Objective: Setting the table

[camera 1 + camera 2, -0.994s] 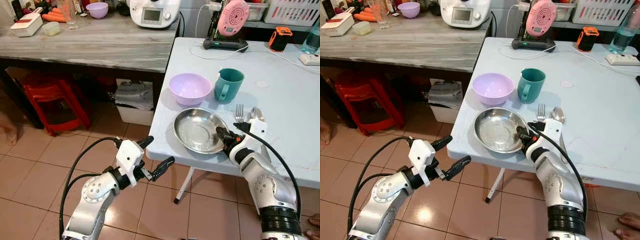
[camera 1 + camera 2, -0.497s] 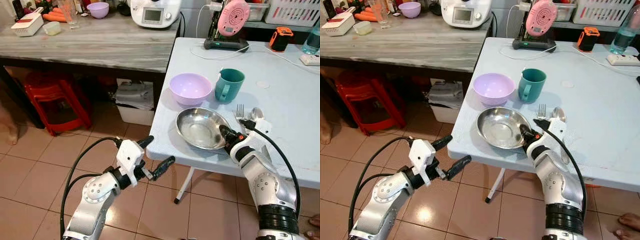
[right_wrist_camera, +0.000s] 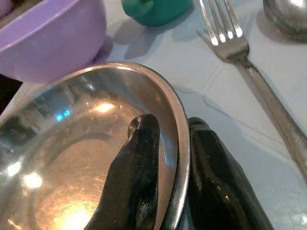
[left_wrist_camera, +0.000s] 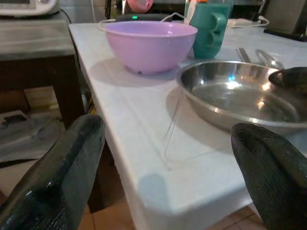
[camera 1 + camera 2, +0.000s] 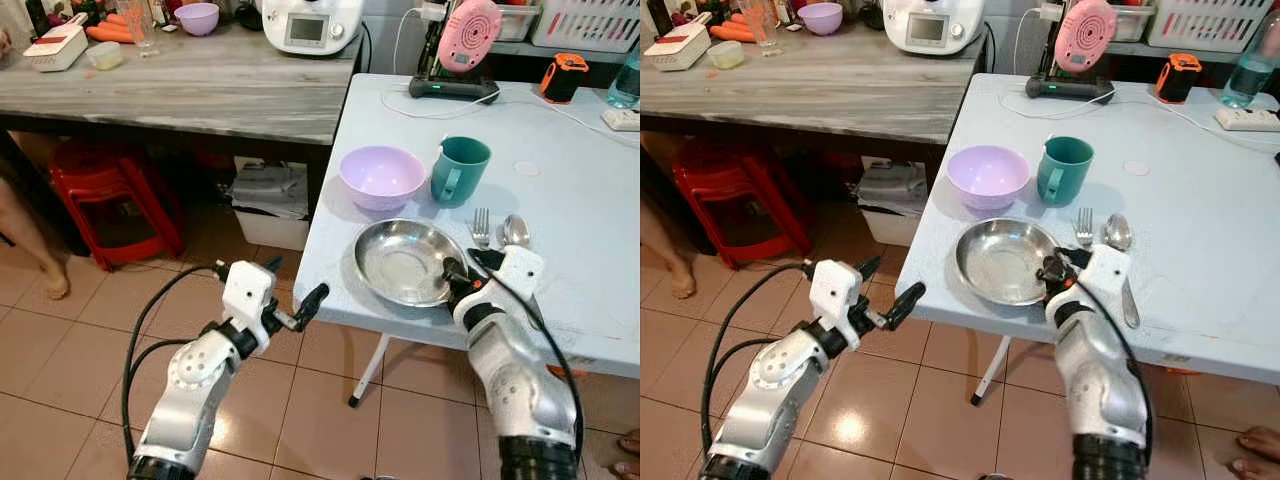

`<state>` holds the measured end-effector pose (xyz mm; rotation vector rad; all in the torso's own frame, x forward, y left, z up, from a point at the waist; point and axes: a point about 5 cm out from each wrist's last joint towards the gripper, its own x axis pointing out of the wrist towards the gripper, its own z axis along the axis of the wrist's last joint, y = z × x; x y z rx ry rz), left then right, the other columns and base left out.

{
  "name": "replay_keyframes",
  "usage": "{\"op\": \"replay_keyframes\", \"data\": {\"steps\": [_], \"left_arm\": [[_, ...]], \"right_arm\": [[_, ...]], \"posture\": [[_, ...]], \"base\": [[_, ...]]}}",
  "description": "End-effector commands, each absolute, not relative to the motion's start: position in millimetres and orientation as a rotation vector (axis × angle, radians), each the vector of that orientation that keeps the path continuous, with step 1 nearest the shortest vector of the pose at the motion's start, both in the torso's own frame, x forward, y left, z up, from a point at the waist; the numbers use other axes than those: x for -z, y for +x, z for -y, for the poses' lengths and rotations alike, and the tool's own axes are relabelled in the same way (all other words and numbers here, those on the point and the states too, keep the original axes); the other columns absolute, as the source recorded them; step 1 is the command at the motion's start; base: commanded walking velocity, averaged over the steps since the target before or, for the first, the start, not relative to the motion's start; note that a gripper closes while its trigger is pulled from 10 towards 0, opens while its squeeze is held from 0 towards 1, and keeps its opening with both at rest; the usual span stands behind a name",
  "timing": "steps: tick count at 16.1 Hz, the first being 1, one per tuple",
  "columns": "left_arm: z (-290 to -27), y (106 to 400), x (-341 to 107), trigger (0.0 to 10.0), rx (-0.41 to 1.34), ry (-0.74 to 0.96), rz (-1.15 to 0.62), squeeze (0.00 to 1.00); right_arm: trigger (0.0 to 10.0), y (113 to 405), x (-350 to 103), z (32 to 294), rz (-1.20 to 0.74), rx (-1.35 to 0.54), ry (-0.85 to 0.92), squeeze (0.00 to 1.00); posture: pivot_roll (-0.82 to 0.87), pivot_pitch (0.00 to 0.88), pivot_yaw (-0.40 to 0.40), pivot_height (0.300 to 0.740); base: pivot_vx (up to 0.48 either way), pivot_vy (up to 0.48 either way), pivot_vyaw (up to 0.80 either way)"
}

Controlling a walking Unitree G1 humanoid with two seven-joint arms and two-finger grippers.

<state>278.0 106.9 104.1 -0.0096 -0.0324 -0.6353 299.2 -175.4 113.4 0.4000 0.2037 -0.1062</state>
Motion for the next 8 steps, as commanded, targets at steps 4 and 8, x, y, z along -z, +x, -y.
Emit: {"op": "replay_keyframes", "data": {"steps": [4, 8], "left_arm": [[-105.8, 284.0, -104.7, 10.0, 0.601, -0.053, 0.026, 0.00], [-105.5, 284.6, -104.2, 10.0, 0.599, -0.056, 0.027, 0.00]], "right_arm": [[10.0, 296.1, -124.8, 174.5, -0.123, 0.138, 0.325, 0.00], [10.0, 296.0, -126.2, 174.9, -0.110, 0.142, 0.305, 0.00]], "posture": [[-0.09, 0.053, 0.018, 0.740], [-0.09, 0.053, 0.016, 0.740]], "base": [[0.000, 0.307, -0.26], [0.000, 0.349, -0.54]]}}
